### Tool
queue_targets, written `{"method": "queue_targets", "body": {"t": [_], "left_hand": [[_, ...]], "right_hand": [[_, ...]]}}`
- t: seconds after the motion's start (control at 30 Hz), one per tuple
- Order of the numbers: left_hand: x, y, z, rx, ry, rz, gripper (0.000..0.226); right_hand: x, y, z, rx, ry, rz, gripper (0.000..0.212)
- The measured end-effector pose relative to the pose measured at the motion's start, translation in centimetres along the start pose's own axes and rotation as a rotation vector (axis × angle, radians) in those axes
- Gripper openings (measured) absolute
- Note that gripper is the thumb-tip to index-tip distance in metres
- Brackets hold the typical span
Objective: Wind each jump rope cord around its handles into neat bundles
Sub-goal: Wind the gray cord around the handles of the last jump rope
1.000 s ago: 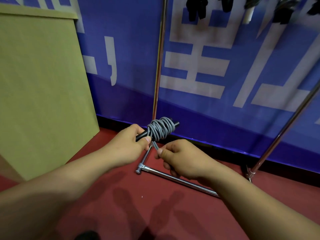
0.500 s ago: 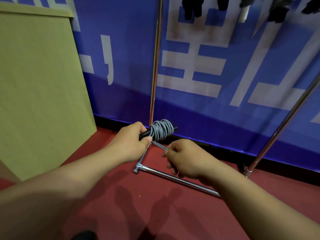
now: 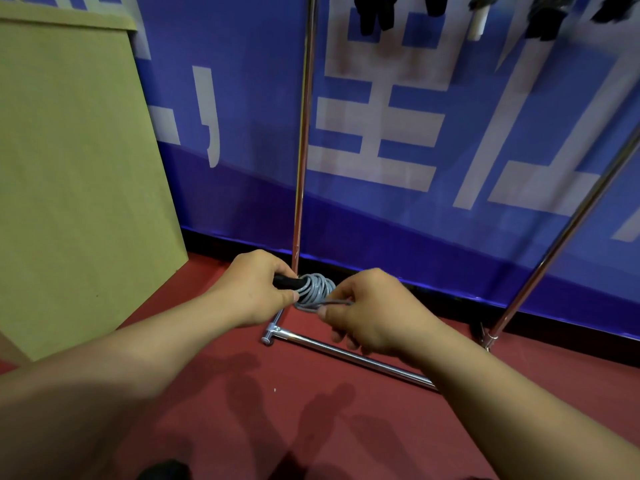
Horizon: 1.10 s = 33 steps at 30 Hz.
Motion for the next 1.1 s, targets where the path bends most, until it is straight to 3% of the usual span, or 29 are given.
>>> {"method": "queue_targets", "body": {"t": [0.07,0.13,0.27,0.37,0.47,0.6,0.8,0.87,0.97,1.1], "left_hand": [[0.0,-0.2,-0.1,0.026,0.007,-0.008,0.017],[-0.3,-0.5,-0.2,0.056,-0.006,-0.014,0.015],[-0.9,-1.1,-0.3,0.110,-0.054,-0.045,0.012],[-1.0,-1.4,-0.5,0.161,-0.069,-0.062,0.013],[-1.4,-1.8,-0.8,0.225,-0.103,-0.079,0.016],[-2.1,-2.1,-1.3,0.307,-0.152,-0.122,0.011],[-3.1,-2.1,-2.5,0.399,-0.230,-0.280,0.022],[-3.3,-1.9,-2.7,0.413,-0.242,-0.295,0.021],[-3.4,-2.0,-3.1,0.455,-0.256,-0.294,0.019],[-4.5,-1.6,-3.9,0.447,-0.300,-0.337,0.020]], "right_hand": [[0.0,0.7,0.1,-0.078,0.023,0.132,0.011],[0.0,1.1,0.2,-0.093,0.013,0.282,0.015],[0.1,1.3,0.1,0.005,-0.061,0.584,0.028],[0.2,1.5,-0.2,0.069,-0.067,0.701,0.017],[0.1,2.1,-0.1,0.024,-0.026,0.670,0.018],[0.2,3.2,-0.1,-0.145,0.051,0.454,0.040],[-0.8,5.2,0.4,-0.347,0.061,0.156,0.041],[-1.5,5.4,0.6,-0.312,0.014,0.225,0.039],[-2.5,4.6,0.8,-0.126,-0.105,0.472,0.021],[-3.9,4.3,1.2,-0.087,-0.236,0.594,0.014]]}}
Point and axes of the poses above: each hand's wrist, its own z-axis towards the middle knuckle, its own y-axis out of the back of the hand, x = y × z, the point moved 6 cm from there along z, towards the middle knuckle, and after that the axes turned 3 degrees about y, right-handed, at the moved point
